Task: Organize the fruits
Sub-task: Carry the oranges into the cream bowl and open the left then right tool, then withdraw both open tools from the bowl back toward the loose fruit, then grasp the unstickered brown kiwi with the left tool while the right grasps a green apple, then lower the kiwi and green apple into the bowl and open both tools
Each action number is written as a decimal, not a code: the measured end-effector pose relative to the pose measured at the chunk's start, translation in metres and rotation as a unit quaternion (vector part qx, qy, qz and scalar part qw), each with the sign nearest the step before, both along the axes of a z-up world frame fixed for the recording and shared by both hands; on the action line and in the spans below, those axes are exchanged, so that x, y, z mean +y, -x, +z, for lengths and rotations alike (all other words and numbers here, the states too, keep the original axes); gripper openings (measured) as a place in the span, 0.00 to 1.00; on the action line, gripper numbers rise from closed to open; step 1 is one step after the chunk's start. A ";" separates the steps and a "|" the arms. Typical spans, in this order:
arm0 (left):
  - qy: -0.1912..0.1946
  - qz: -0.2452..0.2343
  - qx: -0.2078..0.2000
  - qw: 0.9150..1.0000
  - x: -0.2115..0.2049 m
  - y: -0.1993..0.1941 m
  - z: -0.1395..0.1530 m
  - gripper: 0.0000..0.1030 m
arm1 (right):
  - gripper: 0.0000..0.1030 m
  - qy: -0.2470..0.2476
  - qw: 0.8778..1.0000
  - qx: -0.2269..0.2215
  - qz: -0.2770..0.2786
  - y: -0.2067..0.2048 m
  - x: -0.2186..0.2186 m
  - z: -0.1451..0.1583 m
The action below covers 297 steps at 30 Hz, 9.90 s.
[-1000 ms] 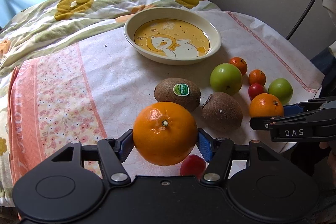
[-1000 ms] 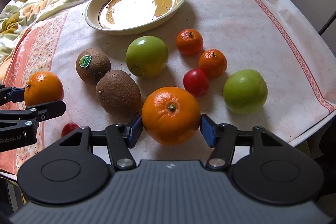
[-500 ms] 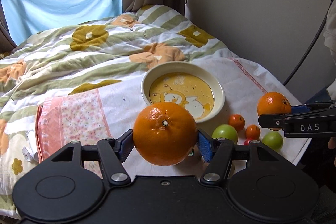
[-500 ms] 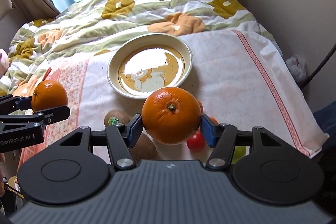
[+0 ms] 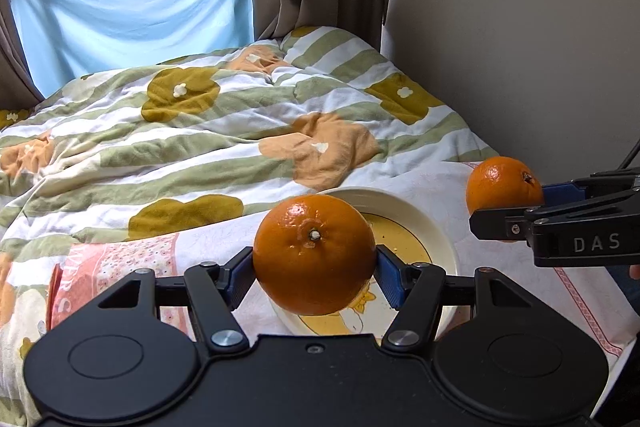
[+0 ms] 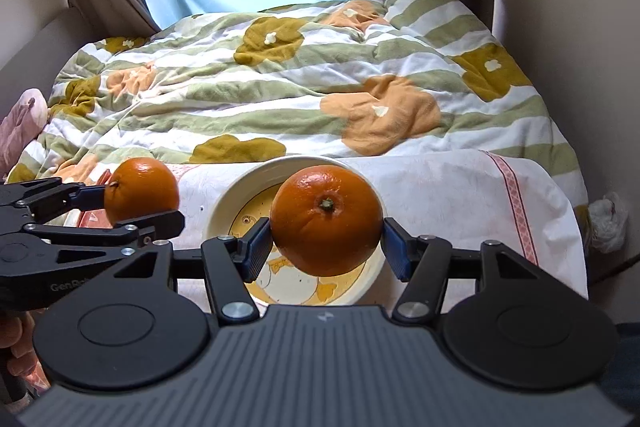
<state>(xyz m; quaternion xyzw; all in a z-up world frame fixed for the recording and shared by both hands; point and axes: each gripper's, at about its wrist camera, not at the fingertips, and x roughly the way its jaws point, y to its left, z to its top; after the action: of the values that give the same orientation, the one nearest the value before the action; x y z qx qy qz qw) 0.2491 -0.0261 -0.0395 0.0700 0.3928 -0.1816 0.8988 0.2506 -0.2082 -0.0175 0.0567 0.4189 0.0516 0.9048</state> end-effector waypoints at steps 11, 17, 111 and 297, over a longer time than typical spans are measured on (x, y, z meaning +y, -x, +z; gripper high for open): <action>-0.054 0.022 0.043 0.997 -0.044 -0.070 -0.067 0.65 | 0.72 -0.007 0.997 0.040 0.064 -0.073 -0.023 -0.048; -0.078 0.019 0.056 0.995 -0.060 -0.083 -0.089 0.65 | 0.72 -0.014 0.995 0.057 0.077 -0.091 -0.034 -0.063; 0.017 0.094 -0.088 0.992 0.038 0.177 0.062 0.95 | 1.00 0.043 0.997 -0.058 -0.032 0.169 -0.007 0.037; -0.049 0.089 0.051 0.993 0.003 0.026 -0.045 0.91 | 0.69 -0.050 0.994 0.073 0.067 -0.069 0.029 -0.108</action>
<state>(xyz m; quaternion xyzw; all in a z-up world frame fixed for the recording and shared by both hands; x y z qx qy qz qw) 0.2235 -0.0233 -0.0849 0.0697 0.4514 -0.0845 0.8856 0.3191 -0.1788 -0.1254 0.0774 0.4836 0.1288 0.8623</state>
